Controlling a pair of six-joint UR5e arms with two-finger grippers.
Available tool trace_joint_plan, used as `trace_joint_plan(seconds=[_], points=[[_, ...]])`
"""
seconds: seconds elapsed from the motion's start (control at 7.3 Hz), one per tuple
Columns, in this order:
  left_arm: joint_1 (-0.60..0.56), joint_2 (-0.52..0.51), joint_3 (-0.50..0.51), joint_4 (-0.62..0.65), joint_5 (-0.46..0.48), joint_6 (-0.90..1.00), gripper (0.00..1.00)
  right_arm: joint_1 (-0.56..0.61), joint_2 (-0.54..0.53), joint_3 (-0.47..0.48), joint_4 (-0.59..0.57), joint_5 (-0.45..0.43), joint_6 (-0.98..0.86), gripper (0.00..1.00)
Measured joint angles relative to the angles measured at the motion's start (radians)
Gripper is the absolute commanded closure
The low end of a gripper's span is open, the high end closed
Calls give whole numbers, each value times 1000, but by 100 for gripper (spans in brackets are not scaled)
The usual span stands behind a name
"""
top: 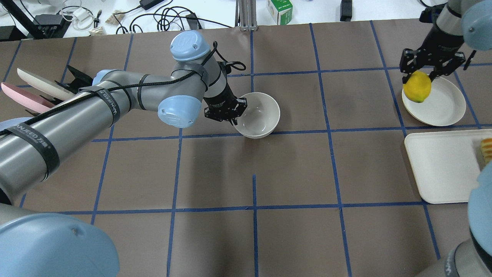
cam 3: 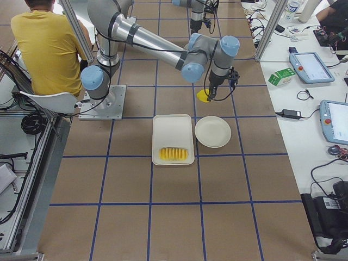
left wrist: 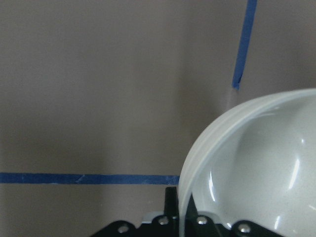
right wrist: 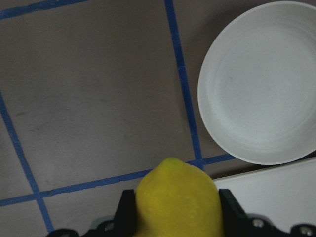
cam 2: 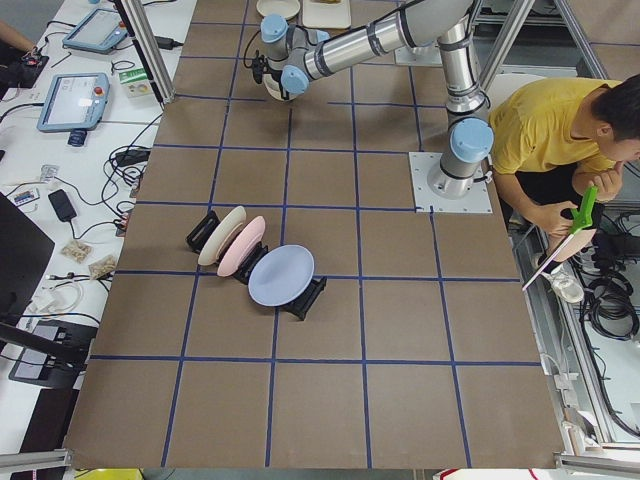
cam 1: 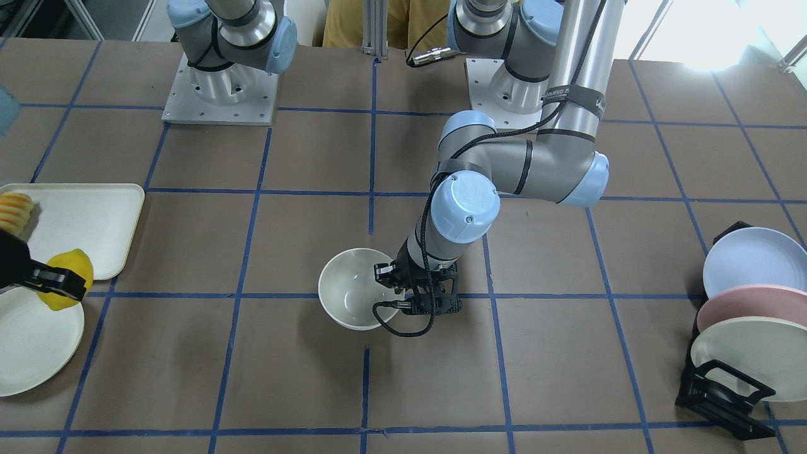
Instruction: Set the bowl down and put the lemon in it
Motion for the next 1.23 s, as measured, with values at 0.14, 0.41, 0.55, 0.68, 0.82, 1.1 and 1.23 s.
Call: trace_joint_plan(seconds=[0.14, 0.41, 0.55, 0.68, 0.82, 1.1, 1.23], points=[[-5, -3, -4, -1, 15, 0, 87, 54, -15, 0, 8, 2, 52, 100], [-7, -1, -17, 1, 42, 3, 0, 144, -33, -1, 12, 36, 153, 100], [-5, 6, -16, 4, 69, 6, 0, 192, -33, -2, 4, 51, 205, 100], [2, 24, -10, 2, 86, 10, 0, 234, -29, -5, -9, 57, 239, 100], [22, 56, 2, -22, 93, 22, 0, 265, -20, -9, -20, 60, 255, 100], [124, 174, 44, -202, 98, 172, 0, 334, 2, -13, -58, 75, 313, 100], [184, 248, 72, -335, 101, 279, 0, 377, 19, -14, -91, 99, 369, 100]])
